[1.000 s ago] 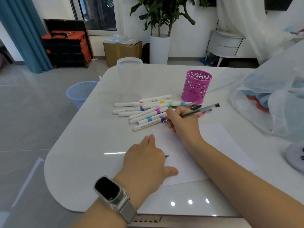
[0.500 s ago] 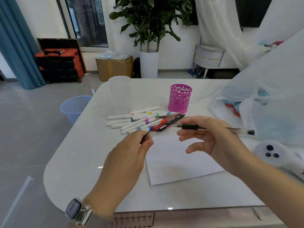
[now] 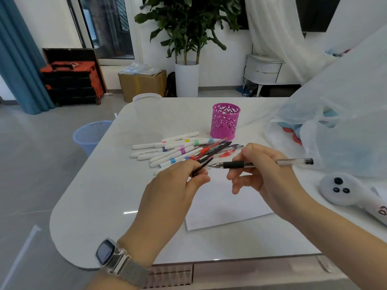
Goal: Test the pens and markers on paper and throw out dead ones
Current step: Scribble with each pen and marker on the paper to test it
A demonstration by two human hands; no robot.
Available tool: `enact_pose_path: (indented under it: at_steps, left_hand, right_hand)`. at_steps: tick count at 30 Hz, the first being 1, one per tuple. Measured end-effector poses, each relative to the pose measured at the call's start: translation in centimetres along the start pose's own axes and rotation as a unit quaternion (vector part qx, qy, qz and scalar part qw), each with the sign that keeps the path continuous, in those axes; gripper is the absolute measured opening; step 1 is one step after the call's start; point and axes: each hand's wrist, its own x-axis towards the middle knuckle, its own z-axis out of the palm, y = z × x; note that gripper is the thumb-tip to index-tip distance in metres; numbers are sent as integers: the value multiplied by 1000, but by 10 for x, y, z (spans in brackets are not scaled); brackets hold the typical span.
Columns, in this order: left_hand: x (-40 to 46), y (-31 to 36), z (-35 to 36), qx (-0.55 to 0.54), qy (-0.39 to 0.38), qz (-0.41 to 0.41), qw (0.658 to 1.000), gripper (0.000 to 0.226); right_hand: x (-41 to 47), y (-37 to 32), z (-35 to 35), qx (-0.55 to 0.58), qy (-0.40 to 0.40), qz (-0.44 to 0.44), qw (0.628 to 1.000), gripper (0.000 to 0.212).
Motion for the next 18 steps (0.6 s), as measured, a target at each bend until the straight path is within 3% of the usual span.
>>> enact_pose_path:
  at_steps: [5,8,12,18]
  left_hand:
    - [2,0,3,26,-31,22,999,18]
    - [0,5,4,-34,-64,15,997,11]
    - [-9,9,9,-137,-119,-40,983,26]
    - [-12,6,7,-207,-169,-101,958,35]
  right_hand:
    - [2,9,1,-35,-33,44,998,31]
    - [3,18,2,10,-52,47,997,18]
    - [-3,32,4,77,-71,23,994,25]
    - [-7,40,8,64,-77,9,995,27]
